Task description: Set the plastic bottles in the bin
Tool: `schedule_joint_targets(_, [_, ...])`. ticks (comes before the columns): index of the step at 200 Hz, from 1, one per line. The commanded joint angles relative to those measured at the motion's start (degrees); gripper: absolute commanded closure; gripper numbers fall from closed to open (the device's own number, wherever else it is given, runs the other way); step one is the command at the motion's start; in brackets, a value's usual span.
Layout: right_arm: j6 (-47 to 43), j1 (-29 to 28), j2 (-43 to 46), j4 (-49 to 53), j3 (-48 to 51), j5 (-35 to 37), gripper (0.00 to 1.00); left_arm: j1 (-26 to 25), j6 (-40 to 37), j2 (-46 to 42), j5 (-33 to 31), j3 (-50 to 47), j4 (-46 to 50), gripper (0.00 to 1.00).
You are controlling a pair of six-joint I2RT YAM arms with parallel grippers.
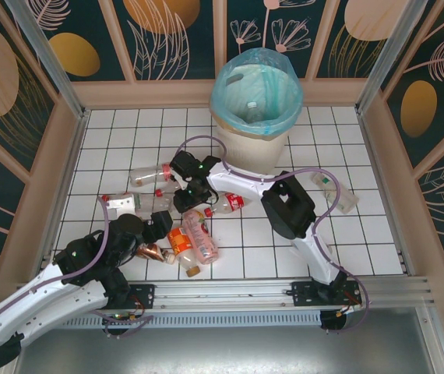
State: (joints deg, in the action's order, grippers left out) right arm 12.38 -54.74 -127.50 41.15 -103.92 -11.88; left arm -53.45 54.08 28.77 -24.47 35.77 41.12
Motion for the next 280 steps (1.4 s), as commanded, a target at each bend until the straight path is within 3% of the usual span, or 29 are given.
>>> schedule_joint_targets(1, [-0.6, 0.0, 1.3, 2.4, -2.7, 1.3, 0.59, 0.3, -1.1, -0.8, -0.7, -0.2, 0.1, 0.09])
schedule_joint_targets(55, [-1.2, 0.6, 4.1, 2.5, -4.4, 2.4, 0.64, 0.3, -0.7, -1.5, -1.6, 0.2, 0.7, 0.09])
schedule_joint_targets(82, [-0.7, 0.8, 3.4, 2.6, -4.2, 3.0, 0.47, 0.3, -0.4, -1.8, -1.5, 0.0, 0.8, 0.09])
schedule_joint_targets(114, [0.1, 0.6, 2.5, 2.7, -2.7, 5.0, 0.43, 0.3, -0.3, -2.1, -1.4, -0.1, 0.6, 0.09])
schedule_joint_targets(280, [0.0, 1.5, -1.8, -1.4, 0.2, -3.1, 0.46, 0.3, -0.7, -1.0, -1.7, -0.5, -0.3, 0.08])
